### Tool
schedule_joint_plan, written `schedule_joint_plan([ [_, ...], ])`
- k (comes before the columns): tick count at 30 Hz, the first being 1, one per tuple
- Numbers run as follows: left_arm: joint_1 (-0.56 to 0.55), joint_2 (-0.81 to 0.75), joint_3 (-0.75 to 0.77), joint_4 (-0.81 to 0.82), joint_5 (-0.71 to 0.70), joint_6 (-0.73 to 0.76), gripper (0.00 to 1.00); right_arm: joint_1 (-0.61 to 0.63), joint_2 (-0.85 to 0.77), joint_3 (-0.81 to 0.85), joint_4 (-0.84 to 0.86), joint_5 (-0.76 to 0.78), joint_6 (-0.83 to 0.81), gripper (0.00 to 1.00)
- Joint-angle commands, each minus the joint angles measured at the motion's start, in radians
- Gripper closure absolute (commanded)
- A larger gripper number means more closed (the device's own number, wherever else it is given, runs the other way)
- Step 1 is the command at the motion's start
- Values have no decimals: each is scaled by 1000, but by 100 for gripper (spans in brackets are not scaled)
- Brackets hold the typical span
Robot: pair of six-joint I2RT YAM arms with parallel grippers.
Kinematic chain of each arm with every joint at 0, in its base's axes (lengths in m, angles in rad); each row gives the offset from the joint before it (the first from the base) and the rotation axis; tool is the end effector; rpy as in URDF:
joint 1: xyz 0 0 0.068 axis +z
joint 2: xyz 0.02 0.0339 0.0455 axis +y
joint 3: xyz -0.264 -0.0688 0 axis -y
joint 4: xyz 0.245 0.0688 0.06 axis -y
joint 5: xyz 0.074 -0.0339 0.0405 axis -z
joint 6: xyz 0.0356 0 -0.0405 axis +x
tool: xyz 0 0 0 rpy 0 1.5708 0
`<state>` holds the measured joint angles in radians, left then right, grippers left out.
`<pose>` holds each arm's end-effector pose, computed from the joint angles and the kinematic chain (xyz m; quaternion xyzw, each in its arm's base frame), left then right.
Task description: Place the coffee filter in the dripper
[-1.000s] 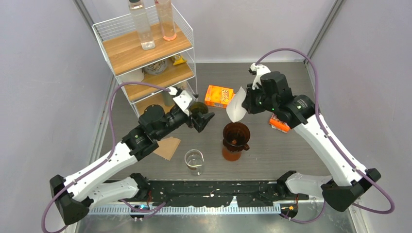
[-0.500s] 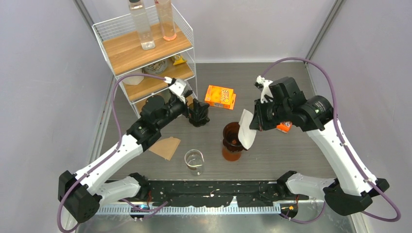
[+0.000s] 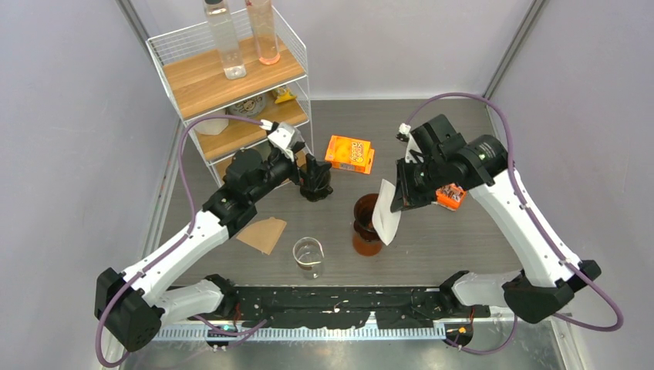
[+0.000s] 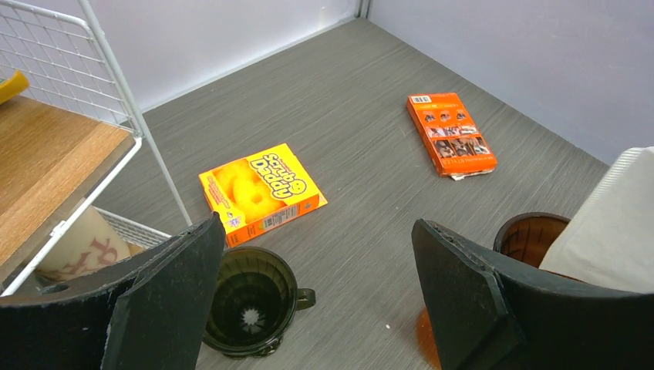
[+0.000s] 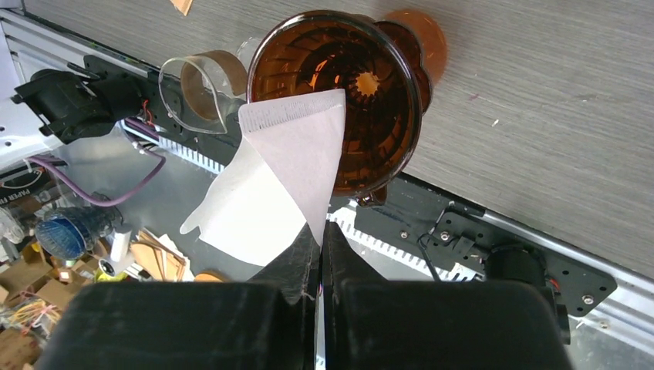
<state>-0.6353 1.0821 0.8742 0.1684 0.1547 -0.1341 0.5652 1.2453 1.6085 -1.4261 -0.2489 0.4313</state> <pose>0.2038 -0.1571 0.3504 0.2301 0.6830 -0.3109 0.6195 0.1609 0.1124 0.4120 -0.0954 0.9562 0.2247 0.1616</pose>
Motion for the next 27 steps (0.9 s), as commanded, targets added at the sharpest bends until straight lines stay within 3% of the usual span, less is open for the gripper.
schedule_joint_plan([
  [1,8,-8,-4,57,11,-14,1,-4,70,61,-34,-10,47,95],
  [9,14,-14,-13,57,14,-15,0,-4,160,82,-52,-9,14,94],
  [14,19,-19,-15,54,13,-16,1,-4,194,93,-60,12,-2,89],
  [27,29,-1,-8,52,16,-18,0,-4,230,44,-47,42,-92,92],
])
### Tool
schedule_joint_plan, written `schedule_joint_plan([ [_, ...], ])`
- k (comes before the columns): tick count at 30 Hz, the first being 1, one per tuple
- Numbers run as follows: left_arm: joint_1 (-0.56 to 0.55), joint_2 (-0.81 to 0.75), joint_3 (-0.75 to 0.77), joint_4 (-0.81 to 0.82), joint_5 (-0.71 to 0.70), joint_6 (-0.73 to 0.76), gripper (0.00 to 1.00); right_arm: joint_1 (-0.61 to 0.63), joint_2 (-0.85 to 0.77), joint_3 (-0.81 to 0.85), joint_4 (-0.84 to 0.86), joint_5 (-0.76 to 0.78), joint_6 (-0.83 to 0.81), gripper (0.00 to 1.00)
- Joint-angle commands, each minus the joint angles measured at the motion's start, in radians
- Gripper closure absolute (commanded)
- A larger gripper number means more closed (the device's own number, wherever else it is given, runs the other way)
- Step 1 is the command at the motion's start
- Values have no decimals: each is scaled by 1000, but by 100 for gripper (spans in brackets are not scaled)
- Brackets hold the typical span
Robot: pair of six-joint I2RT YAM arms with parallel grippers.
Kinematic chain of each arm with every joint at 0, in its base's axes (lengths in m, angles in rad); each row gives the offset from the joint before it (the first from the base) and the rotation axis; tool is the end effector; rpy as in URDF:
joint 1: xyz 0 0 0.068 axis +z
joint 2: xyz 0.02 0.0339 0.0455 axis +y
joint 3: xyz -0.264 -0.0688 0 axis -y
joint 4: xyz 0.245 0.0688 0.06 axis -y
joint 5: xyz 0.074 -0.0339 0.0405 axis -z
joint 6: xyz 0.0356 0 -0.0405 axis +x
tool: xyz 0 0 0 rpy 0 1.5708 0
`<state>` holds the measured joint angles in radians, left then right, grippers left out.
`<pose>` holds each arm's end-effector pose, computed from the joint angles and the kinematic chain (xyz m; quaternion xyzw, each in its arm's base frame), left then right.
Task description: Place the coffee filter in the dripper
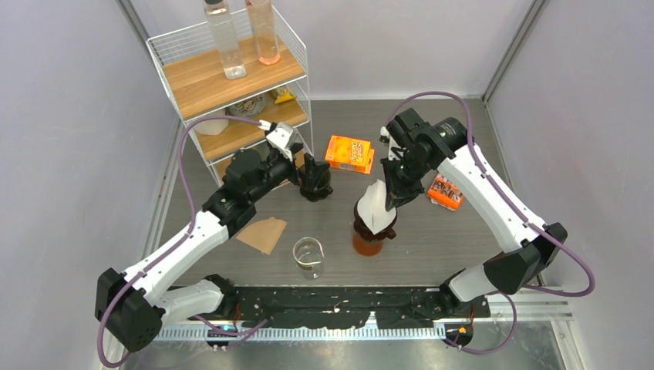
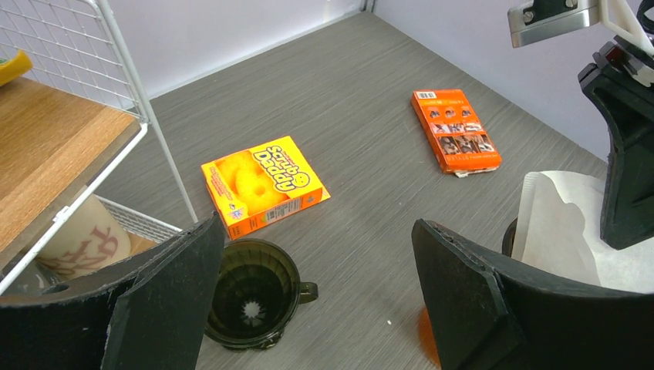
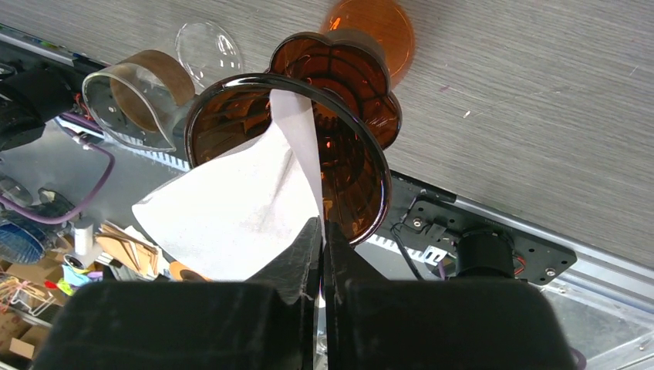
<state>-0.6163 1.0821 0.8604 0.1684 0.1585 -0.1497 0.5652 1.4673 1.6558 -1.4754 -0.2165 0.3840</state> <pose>0.2067 -0.1533 0.3454 0.2202 0.6912 -0.3096 0.6147 0.2092 0.1418 0.3765 -0.1043 0.9787 0.1594 0.0762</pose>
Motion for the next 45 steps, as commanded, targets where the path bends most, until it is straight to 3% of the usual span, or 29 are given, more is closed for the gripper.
schedule_joint_plan([
  [1,10,2,8,51,14,-2,0,-4,10,-4,5,12,-50,92],
  [22,15,19,18,41,35,-5,0,-4,36,-30,22,24,-87,92],
  [29,15,10,15,39,47,-7,0,-4,17,1,13,35,-81,80],
  [45,18,11,15,41,61,-5,0,-3,-29,62,2,55,-69,66],
])
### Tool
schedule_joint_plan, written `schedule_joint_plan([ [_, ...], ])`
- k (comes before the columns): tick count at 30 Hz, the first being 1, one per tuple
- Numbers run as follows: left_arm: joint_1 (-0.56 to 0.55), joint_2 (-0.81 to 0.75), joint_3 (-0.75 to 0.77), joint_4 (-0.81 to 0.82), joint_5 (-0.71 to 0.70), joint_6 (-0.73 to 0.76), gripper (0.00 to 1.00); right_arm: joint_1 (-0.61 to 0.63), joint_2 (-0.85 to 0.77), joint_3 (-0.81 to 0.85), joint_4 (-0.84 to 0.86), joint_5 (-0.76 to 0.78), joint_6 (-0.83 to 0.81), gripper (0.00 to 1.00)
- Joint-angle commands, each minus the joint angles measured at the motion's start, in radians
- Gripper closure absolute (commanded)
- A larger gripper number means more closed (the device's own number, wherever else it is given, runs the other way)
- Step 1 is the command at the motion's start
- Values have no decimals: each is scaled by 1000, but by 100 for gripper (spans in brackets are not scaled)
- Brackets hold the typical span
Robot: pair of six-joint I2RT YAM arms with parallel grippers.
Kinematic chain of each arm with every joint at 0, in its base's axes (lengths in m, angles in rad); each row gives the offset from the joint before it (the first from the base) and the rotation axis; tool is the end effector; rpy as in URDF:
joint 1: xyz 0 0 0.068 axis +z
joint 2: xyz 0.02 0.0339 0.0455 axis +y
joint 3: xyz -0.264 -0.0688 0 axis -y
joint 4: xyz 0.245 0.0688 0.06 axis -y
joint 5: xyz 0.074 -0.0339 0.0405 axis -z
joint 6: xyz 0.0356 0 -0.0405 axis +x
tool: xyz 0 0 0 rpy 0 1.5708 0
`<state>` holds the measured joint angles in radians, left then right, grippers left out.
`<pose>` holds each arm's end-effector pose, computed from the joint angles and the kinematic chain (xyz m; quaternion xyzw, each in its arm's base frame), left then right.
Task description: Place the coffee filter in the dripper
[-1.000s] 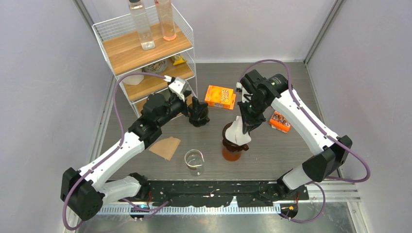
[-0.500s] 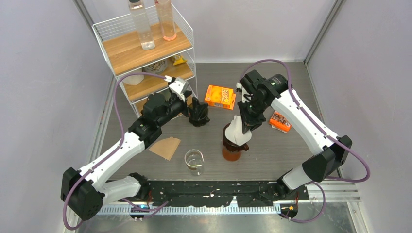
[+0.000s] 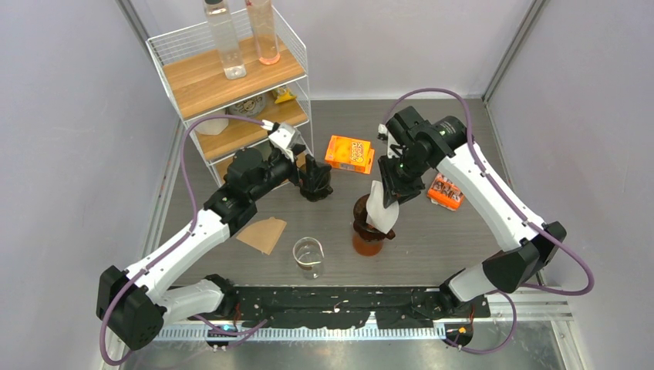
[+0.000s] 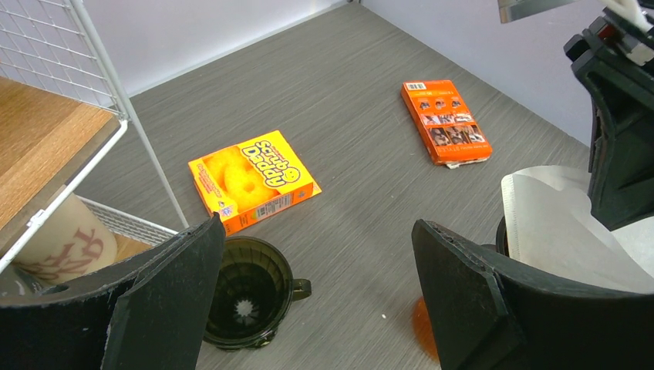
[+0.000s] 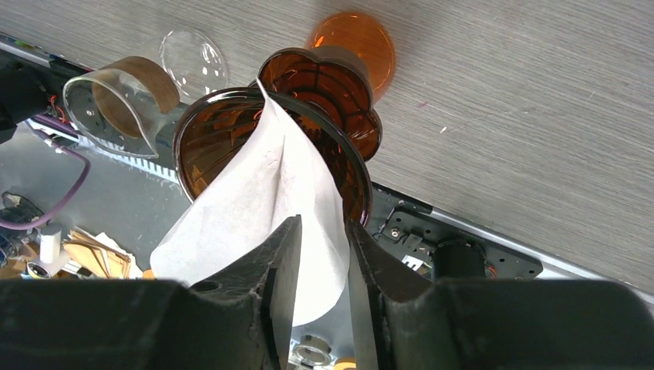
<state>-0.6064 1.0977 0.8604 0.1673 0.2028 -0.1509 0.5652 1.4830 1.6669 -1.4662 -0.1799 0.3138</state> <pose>0.2100 -0.1544 0.3416 0.2315 0.6933 -0.3196 0.6030 0.2143 0.1434 0.3758 -0.1364 0.9762 0.1414 0.0917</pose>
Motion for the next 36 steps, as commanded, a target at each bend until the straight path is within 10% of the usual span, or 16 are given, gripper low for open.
schedule_joint_plan([
  [1,7,-3,15,43,17,-4,0,-4,-46,54,-9,18,0,65],
  [22,9,-1,15,38,12,2,1,0,-28,275,-89,47,-7,65],
  [36,9,-6,19,34,-3,9,0,103,-90,-21,107,90,94,81],
])
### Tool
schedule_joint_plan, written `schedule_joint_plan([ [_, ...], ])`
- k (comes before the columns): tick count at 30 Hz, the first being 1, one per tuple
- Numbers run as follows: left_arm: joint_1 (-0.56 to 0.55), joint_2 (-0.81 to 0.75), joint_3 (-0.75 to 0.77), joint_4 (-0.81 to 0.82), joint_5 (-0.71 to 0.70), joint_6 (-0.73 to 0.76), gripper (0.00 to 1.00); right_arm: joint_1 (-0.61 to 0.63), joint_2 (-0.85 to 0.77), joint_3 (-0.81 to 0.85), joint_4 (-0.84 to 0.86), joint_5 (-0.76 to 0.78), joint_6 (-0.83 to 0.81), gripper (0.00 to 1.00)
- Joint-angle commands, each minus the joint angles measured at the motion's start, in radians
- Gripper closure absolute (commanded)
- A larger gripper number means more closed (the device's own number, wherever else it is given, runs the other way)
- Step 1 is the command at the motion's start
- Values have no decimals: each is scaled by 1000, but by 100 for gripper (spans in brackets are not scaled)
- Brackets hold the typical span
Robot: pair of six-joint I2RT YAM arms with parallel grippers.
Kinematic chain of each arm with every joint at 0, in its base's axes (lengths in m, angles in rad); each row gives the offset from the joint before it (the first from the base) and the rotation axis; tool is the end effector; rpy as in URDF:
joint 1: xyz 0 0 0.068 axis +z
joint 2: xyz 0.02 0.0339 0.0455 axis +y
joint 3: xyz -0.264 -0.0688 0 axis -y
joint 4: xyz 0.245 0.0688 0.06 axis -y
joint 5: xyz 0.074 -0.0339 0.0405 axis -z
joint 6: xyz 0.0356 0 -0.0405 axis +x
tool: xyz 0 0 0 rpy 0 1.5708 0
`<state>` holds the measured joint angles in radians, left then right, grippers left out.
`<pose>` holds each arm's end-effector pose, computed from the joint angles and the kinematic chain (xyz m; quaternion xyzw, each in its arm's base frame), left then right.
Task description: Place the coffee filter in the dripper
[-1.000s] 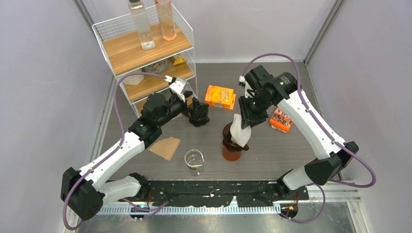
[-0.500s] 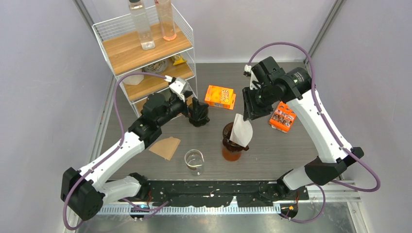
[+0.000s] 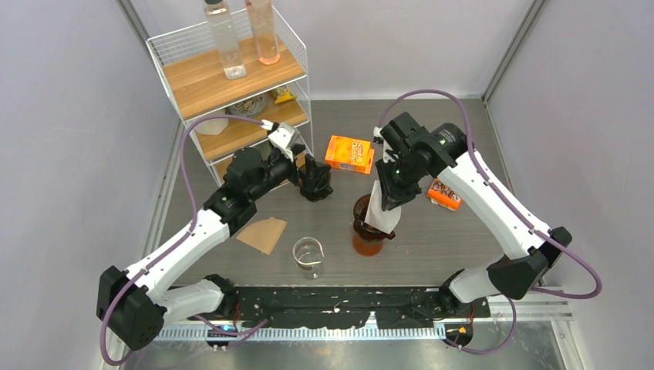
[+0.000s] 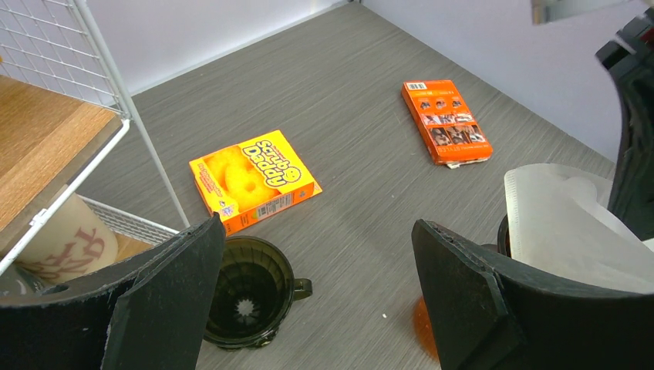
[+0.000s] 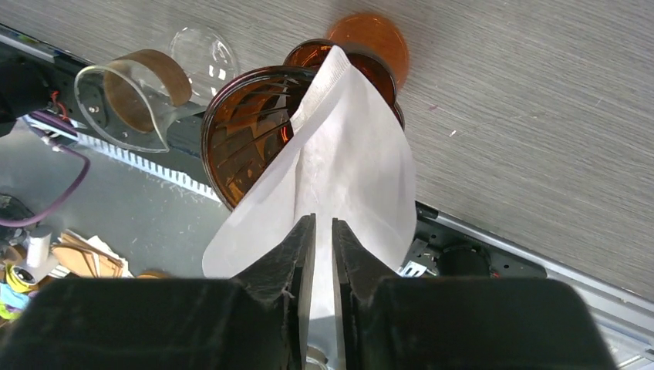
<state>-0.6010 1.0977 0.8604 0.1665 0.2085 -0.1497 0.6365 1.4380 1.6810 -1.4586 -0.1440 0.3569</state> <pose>0.2107 -0.1534 0.3415 0.2320 0.6934 -0.3194 0.6028 0.1951 0.1506 0.3900 -0.1494 0.9704 0.1462 0.1212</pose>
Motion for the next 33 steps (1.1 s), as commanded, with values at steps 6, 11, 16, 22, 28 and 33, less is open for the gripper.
schedule_joint_plan([
  [6,7,-23,8,39,-19,13,1,70,-36,-97,162,101,78,85],
  [11,9,-33,1,40,-25,13,0,96,-28,-131,186,129,96,86],
  [16,10,-33,-2,44,-21,15,0,128,-17,-133,206,196,94,86],
  [22,12,-39,-7,44,-27,19,0,160,10,-134,196,251,84,87],
  [28,11,-39,-9,47,-31,21,0,174,10,-140,200,323,81,88],
  [33,12,-40,-9,47,-38,21,0,190,0,-172,239,311,70,88],
])
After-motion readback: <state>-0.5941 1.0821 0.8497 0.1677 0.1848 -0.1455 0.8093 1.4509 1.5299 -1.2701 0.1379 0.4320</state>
